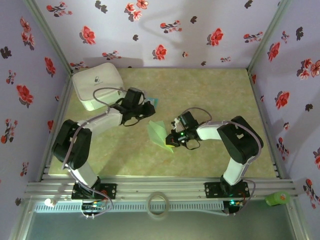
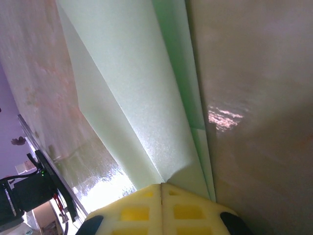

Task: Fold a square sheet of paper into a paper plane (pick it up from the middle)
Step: Fourth fold the wing at the center of the table.

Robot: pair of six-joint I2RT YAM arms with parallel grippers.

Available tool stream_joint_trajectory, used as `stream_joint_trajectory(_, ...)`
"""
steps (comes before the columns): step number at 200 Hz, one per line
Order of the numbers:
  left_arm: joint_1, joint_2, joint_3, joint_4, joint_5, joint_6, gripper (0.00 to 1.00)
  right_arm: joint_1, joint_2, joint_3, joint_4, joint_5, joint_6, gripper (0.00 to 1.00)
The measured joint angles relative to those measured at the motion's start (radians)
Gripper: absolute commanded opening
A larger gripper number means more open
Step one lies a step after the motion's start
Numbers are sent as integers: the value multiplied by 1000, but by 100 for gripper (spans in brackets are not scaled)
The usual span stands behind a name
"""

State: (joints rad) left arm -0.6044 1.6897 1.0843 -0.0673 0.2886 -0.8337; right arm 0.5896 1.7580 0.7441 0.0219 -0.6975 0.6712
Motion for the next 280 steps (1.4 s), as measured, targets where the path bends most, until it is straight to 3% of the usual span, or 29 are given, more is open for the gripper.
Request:
stream_joint_trajectory(50, -129, 114, -92, 97, 30, -101, 8, -3, 3, 3, -6, -7, 0, 1)
stream_joint_trajectory(125, -119, 166, -179, 214, 33, -129, 8, -8, -10, 3, -21, -1, 3, 5)
stream_joint_trajectory(191, -113, 162, -218, 285, 45, -129, 7, -27, -184, 28, -132, 70, 64, 3)
stream_joint_trajectory(280, -108, 145, -249, 311, 44, -125, 7, 10, -82, 45, -56, 65, 149, 2)
